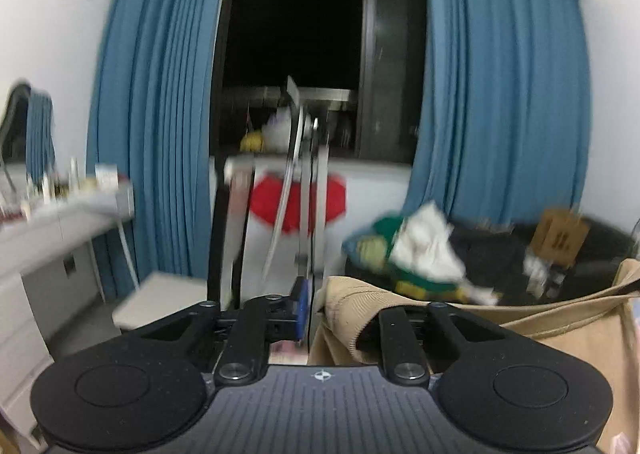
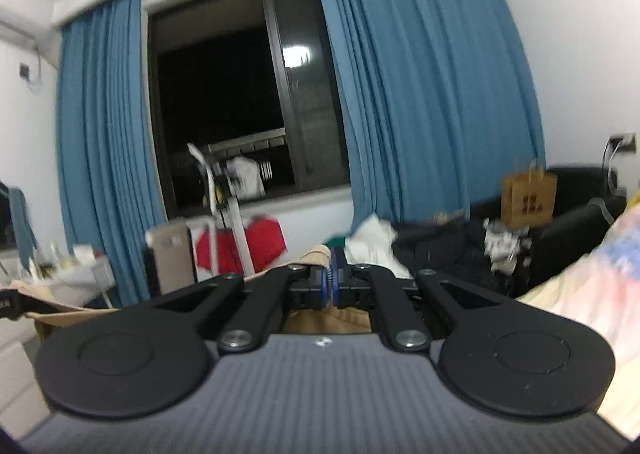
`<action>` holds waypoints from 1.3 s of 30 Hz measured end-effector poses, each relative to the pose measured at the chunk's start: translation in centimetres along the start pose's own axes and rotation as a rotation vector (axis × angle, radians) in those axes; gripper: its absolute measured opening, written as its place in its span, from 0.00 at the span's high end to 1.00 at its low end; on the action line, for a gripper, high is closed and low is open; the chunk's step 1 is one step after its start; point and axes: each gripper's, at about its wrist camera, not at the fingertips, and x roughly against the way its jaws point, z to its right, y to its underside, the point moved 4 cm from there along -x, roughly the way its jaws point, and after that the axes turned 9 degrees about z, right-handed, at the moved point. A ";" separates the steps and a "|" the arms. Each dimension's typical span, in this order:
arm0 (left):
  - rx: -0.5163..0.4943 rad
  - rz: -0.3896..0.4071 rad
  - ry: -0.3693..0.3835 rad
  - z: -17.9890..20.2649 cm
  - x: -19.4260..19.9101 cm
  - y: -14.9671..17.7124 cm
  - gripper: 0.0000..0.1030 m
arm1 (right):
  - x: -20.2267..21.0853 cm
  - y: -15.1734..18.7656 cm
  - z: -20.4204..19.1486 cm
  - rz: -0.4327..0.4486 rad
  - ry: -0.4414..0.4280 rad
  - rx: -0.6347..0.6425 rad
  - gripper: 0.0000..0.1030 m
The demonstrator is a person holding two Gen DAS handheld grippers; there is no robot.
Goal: Fold clothes
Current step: 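Hold the garment raised by its hem with both tools, shaking it out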
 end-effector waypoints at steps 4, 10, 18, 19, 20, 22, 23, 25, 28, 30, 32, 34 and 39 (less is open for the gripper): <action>0.033 -0.087 -0.003 -1.6 -6.0 6.5 0.89 | -5.2 8.3 0.4 -0.076 0.003 0.014 0.95; 0.061 -0.133 0.012 -3.7 -9.4 9.2 0.89 | -7.5 10.6 0.0 -0.133 -0.008 0.050 0.95; 0.063 0.024 0.075 -0.2 2.3 -5.3 0.89 | -1.1 -1.4 0.0 0.007 -0.017 0.060 0.95; 0.065 0.051 0.087 0.1 4.4 -7.3 0.89 | 0.1 -3.2 0.0 0.029 -0.018 0.060 0.95; 0.064 0.079 0.099 0.5 6.5 -9.2 0.89 | 1.7 -5.4 0.1 0.056 -0.020 0.062 0.95; 0.058 0.151 0.134 1.3 11.6 -13.3 0.89 | 5.6 -10.2 0.3 0.121 -0.023 0.062 0.95; 0.051 0.180 0.157 1.7 14.1 -14.9 0.89 | 7.3 -12.3 0.4 0.151 -0.023 0.059 0.95; 0.041 0.232 0.203 2.4 19.1 -18.1 0.89 | 11.7 -17.0 0.5 0.218 -0.019 0.056 0.95; 0.050 0.290 0.276 3.2 26.4 -22.5 0.89 | 18.8 -23.9 0.6 0.324 -0.017 0.072 0.95; 0.057 0.309 0.321 3.3 30.5 -24.9 0.89 | 23.2 -27.9 0.5 0.385 -0.018 0.093 0.95; 0.057 0.329 0.353 3.3 34.3 -27.0 0.89 | 26.9 -31.1 0.1 0.424 -0.025 0.111 0.95; 0.040 0.345 0.359 3.1 37.7 -28.9 0.89 | 30.2 -34.1 0.1 0.452 -0.037 0.132 0.95; 0.001 0.369 0.337 2.5 43.6 -31.0 0.89 | 35.9 -38.7 -1.3 0.475 -0.070 0.176 0.95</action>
